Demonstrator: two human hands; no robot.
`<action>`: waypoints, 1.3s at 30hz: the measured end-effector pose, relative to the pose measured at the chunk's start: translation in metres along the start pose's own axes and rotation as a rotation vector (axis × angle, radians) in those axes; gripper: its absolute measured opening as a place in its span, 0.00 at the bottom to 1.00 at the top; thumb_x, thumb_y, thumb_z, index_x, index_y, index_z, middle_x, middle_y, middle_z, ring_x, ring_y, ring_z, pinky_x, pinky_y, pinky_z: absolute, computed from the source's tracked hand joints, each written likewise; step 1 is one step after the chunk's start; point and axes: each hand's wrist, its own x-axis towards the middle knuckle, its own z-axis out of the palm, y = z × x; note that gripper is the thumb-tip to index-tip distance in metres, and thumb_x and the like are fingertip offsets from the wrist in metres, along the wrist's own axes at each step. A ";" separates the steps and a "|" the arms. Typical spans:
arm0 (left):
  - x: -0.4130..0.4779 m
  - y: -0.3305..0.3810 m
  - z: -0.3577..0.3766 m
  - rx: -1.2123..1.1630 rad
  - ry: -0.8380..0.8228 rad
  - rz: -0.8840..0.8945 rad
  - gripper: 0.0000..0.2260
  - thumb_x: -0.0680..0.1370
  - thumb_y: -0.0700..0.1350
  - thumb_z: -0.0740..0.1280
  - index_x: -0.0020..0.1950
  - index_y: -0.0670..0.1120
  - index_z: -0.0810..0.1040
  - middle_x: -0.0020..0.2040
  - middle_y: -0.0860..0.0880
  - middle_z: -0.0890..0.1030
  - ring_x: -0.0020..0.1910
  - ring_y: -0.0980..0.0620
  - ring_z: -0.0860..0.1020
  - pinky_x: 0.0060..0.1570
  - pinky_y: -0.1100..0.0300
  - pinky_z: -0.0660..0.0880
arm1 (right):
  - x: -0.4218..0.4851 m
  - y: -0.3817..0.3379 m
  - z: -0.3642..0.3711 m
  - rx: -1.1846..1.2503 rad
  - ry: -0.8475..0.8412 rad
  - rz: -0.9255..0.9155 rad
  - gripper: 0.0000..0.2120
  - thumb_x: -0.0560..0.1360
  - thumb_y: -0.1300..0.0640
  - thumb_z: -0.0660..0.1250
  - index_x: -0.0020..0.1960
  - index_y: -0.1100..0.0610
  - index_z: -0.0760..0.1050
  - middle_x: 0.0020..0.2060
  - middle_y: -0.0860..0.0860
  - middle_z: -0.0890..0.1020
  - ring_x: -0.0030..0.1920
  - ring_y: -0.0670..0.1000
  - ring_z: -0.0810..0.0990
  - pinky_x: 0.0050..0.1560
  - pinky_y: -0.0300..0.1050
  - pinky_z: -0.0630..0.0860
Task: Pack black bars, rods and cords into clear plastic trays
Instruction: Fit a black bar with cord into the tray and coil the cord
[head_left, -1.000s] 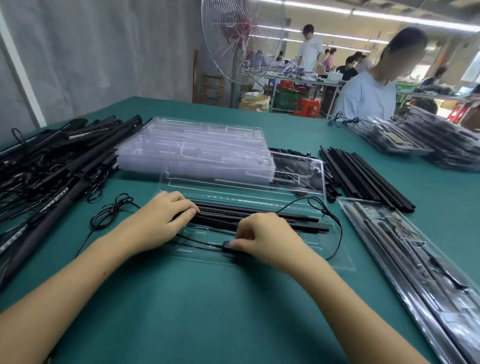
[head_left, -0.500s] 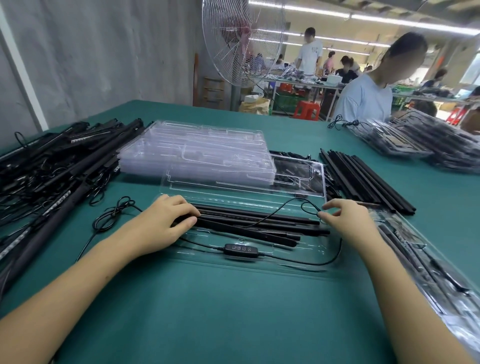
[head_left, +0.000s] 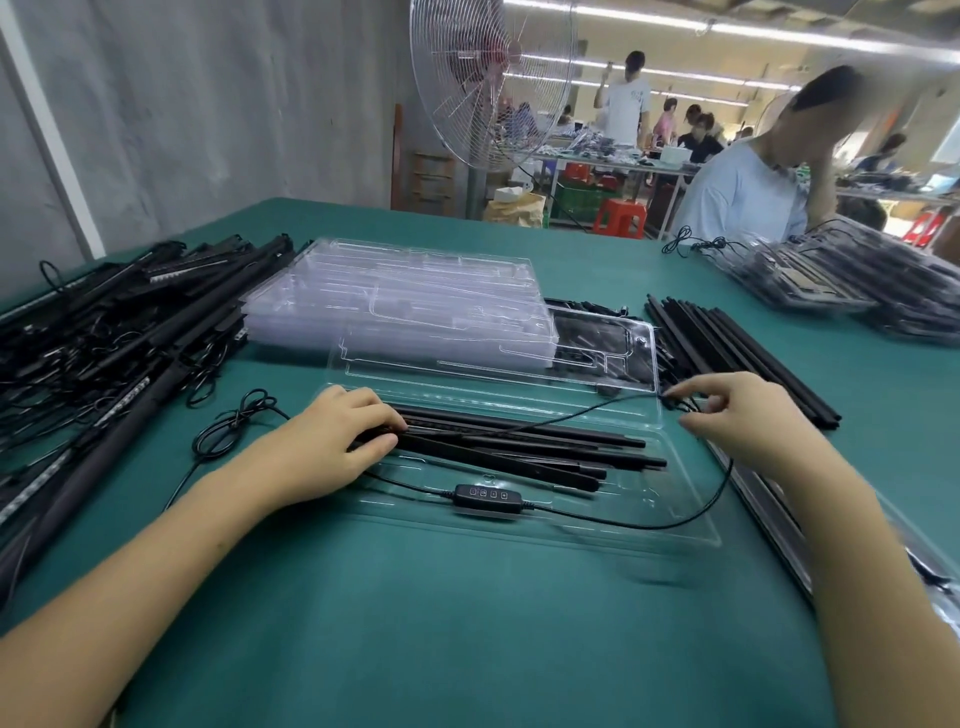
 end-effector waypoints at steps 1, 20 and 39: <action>0.000 -0.001 0.000 0.005 -0.007 0.001 0.10 0.79 0.53 0.60 0.59 0.58 0.76 0.50 0.66 0.69 0.52 0.58 0.65 0.58 0.60 0.65 | 0.000 -0.001 -0.002 -0.027 -0.028 0.010 0.15 0.72 0.64 0.66 0.47 0.43 0.79 0.26 0.48 0.72 0.28 0.49 0.69 0.28 0.40 0.63; -0.002 0.001 -0.005 -0.013 -0.065 0.021 0.14 0.78 0.53 0.63 0.61 0.70 0.68 0.49 0.63 0.69 0.52 0.58 0.65 0.55 0.63 0.62 | -0.001 0.011 -0.002 -0.150 -0.358 0.137 0.15 0.67 0.63 0.75 0.47 0.51 0.73 0.40 0.50 0.76 0.40 0.50 0.74 0.38 0.41 0.68; 0.001 0.006 -0.005 0.126 -0.105 -0.003 0.12 0.78 0.58 0.60 0.61 0.67 0.71 0.49 0.62 0.66 0.52 0.58 0.62 0.59 0.58 0.67 | -0.001 -0.005 0.008 -0.331 -0.288 0.144 0.10 0.72 0.67 0.63 0.49 0.65 0.81 0.44 0.59 0.83 0.39 0.53 0.75 0.31 0.40 0.68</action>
